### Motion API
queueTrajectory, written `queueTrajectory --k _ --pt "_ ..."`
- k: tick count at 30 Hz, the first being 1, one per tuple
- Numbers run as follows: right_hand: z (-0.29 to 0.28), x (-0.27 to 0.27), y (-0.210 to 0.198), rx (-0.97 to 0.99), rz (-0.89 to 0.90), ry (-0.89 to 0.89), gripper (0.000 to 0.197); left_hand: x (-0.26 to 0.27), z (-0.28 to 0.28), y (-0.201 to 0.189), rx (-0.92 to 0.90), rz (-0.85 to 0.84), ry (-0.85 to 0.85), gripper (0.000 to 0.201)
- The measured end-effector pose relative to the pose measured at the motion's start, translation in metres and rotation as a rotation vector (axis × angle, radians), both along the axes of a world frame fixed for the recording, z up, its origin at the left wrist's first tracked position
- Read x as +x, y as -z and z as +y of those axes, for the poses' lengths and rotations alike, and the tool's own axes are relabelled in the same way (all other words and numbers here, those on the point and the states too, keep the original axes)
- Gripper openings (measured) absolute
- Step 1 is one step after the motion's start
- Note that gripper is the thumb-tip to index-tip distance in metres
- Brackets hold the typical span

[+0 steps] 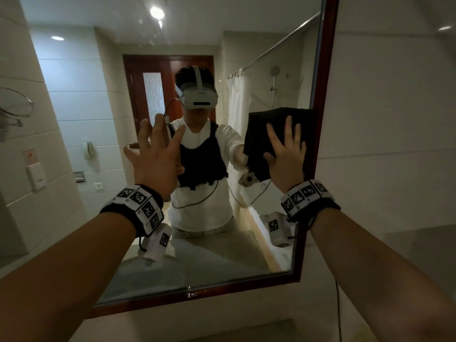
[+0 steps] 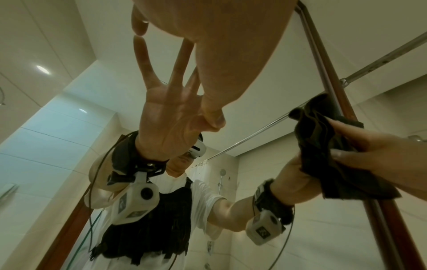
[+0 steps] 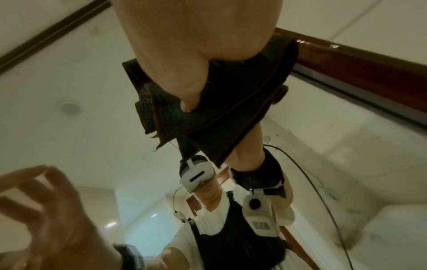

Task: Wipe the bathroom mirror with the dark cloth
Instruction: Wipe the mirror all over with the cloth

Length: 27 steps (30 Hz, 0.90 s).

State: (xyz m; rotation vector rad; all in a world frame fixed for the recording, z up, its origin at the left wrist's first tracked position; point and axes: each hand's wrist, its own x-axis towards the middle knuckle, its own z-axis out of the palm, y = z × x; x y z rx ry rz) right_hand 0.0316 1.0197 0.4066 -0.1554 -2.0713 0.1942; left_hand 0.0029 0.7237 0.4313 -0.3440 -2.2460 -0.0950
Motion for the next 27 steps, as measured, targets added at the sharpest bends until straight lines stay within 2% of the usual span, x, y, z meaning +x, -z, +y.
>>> queueTrajectory --k 4,8,14,18,23,27 --pt "-0.023 -0.003 -0.027 -0.008 0.02 -0.069 0.071 -0.001 -0.001 0.0 -0.004 0.005 -0.008 0.11" --pt "-0.054 -0.007 -0.069 0.092 -0.06 -0.072 0.073 -0.004 -0.001 0.001 -0.008 0.003 -0.006 0.111" --pt "-0.089 -0.02 -0.122 0.199 -0.034 -0.077 0.074 -0.005 -0.002 0.001 -0.011 0.002 -0.003 0.11" --pt "-0.087 -0.02 -0.107 0.211 -0.013 -0.1 0.071 -0.007 -0.004 0.004 -0.006 -0.001 0.013 0.109" --pt "-0.091 -0.018 -0.058 0.181 0.008 -0.093 0.072 -0.007 -0.003 0.002 0.005 -0.013 0.029 0.108" --pt "-0.089 -0.016 -0.015 0.24 0.037 -0.009 0.081 -0.004 -0.004 0.001 -0.015 -0.018 0.036 0.105"
